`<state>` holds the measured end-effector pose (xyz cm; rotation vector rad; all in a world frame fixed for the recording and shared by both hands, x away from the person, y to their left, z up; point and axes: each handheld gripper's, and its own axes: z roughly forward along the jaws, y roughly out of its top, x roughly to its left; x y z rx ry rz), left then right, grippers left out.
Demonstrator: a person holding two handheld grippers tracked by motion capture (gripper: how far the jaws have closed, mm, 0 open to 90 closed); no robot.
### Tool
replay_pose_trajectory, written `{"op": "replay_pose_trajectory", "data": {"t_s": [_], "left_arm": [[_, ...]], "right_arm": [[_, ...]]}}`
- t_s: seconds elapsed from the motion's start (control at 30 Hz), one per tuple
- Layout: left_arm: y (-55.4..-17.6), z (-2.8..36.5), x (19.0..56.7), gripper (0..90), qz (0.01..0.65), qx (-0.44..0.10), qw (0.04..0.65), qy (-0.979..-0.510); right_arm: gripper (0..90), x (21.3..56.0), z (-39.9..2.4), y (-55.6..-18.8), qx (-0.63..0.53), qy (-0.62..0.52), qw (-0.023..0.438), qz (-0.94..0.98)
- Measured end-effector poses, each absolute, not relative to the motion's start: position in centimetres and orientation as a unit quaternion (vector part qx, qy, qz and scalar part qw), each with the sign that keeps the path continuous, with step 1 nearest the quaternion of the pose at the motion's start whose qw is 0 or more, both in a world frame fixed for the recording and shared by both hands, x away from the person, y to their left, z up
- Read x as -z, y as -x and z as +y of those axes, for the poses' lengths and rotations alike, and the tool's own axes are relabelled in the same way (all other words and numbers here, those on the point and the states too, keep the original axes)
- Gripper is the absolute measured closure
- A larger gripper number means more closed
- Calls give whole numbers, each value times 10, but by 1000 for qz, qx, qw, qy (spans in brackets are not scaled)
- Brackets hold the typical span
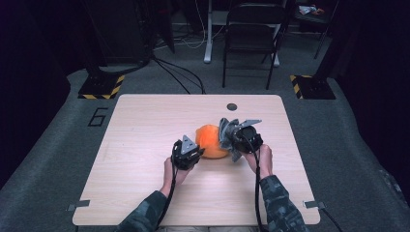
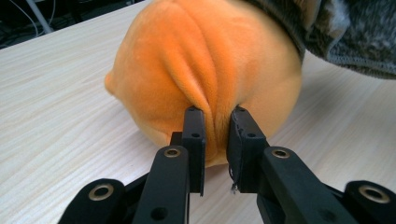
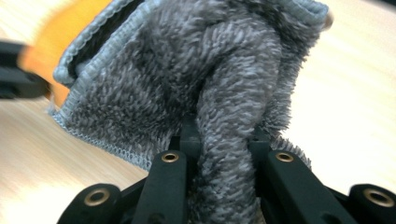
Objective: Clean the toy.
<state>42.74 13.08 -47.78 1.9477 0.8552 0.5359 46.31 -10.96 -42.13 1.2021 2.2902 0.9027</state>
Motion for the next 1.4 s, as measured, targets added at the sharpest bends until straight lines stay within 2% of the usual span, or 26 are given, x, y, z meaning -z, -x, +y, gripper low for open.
{"op": "replay_pose_trajectory", "data": {"t_s": [0.2, 0.37, 1.0, 1.2, 1.33, 1.4], "left_arm": [[-420, 126, 470, 784, 341, -202, 467, -790], [-420, 125, 475, 782, 337, -198, 463, -796], [-426, 131, 479, 771, 340, -179, 466, -797], [-428, 134, 480, 769, 344, -181, 467, -794], [-429, 136, 481, 767, 347, -178, 466, -794], [-430, 137, 481, 767, 347, -177, 466, -794]], "right_arm": [[757, 401, -84, -445, -336, -385, 216, 832], [754, 419, -70, -448, -307, -363, 226, 850], [748, 447, -104, -464, -284, -423, 191, 839], [748, 468, -116, -473, -257, -446, 175, 839], [748, 491, -121, -478, -227, -464, 149, 843], [748, 491, -124, -479, -232, -464, 145, 842]]}}
